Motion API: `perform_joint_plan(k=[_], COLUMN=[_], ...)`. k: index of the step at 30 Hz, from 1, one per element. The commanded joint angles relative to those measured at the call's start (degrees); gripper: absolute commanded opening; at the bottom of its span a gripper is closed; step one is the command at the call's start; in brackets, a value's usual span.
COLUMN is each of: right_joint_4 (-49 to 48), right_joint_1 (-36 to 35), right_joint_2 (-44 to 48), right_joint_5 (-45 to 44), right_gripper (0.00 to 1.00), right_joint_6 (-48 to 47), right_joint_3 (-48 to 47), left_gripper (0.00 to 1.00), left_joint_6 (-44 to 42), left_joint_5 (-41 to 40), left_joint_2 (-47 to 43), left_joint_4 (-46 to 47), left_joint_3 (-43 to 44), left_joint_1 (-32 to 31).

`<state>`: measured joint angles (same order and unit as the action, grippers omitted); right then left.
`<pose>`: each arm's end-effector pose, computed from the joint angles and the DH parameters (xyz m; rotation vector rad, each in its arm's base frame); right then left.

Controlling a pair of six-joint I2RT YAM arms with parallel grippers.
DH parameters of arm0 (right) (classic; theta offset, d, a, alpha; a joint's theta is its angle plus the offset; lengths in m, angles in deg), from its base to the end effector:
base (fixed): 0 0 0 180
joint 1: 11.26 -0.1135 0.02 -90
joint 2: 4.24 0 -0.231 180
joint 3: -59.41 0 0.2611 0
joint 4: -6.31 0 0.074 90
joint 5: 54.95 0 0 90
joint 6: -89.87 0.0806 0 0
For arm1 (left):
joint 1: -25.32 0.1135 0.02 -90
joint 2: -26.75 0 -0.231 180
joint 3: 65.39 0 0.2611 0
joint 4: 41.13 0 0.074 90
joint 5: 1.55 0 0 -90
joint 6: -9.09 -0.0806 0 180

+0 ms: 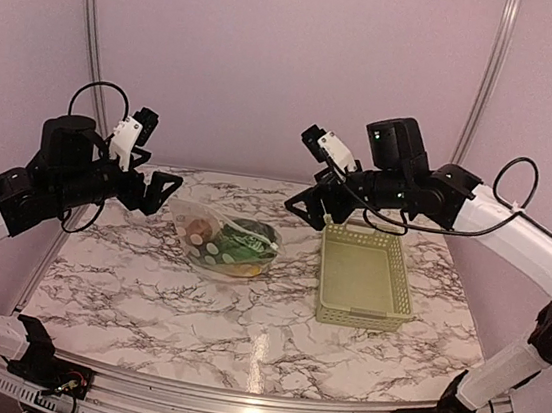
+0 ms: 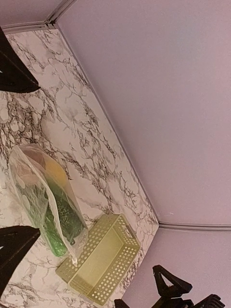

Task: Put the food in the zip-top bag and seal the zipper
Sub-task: Reset both arms

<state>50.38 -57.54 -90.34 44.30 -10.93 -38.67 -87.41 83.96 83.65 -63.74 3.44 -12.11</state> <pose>0.2600 0.2907 0.3166 -1.1211 1.8582 0.5326 0.2428 -0.1779 0.3324 0.6076 1.6601 -0.3238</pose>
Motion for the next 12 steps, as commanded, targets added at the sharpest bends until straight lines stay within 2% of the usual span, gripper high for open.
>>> perform_joint_plan(k=[1,2,5,7,12], right_joint_4=[-7.8,-9.7,-15.4,-17.6,-15.8], right_joint_1=[7.0,8.1,8.7,8.7,8.7], right_joint_2=[3.3,4.4,7.5,8.9,8.0], right_joint_5=[-8.4,-9.8,-22.3,-28.3,-32.9], right_gripper=[0.99,0.99,0.99,0.98,0.99], right_joint_6=[12.4,13.4,18.0,21.4,20.7], right_joint_3=[2.0,3.1,6.6,7.8,4.7], left_gripper=[0.99,0.99,0.99,0.99,0.99], left_joint_6=[5.4,7.1,13.2,15.5,18.2], left_joint_5=[-10.4,-13.0,-21.5,-23.7,-25.1], left_joint_2=[1.3,2.0,5.0,8.1,9.8], left_joint_4=[-3.7,-4.1,-7.6,-10.6,-9.5], left_joint_3=[4.3,5.7,10.8,14.6,16.9], left_joint_1=[0.2,0.2,0.2,0.3,0.3])
